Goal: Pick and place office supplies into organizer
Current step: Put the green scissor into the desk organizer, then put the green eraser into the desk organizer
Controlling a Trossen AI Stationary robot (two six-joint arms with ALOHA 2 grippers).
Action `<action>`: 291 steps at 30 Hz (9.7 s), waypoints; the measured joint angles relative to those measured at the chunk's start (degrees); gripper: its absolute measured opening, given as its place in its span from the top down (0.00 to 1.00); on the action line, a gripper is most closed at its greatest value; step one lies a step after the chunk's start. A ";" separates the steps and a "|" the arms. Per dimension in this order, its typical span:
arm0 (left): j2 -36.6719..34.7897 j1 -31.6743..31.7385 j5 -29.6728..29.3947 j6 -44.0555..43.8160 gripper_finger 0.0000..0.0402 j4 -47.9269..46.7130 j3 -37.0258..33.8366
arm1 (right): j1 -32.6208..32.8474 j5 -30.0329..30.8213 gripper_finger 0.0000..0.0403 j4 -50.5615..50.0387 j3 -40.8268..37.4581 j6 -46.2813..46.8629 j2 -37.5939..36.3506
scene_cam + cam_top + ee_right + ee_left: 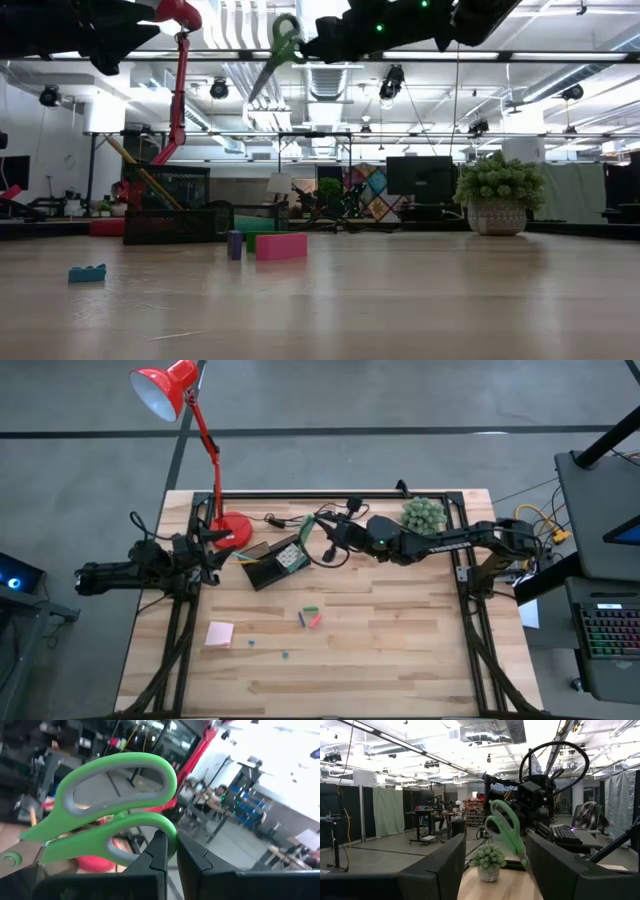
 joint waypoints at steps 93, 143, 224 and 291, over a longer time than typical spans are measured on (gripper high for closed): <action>0.04 0.00 0.00 1.31 0.51 1.24 -0.01 | -8.16 -23.70 0.97 -2.87 39.37 -27.62 38.12; 0.09 0.01 -0.01 1.33 0.51 1.24 -0.01 | -5.81 -23.66 0.74 -32.99 51.71 -27.30 38.03; 0.94 0.02 -0.01 0.79 0.51 -0.05 -0.12 | 5.19 -10.32 0.77 -22.17 -25.87 20.75 -27.34; 65.75 -0.56 18.68 -12.46 0.51 -16.20 36.54 | 5.29 -5.67 0.86 3.48 -58.10 -4.46 -88.03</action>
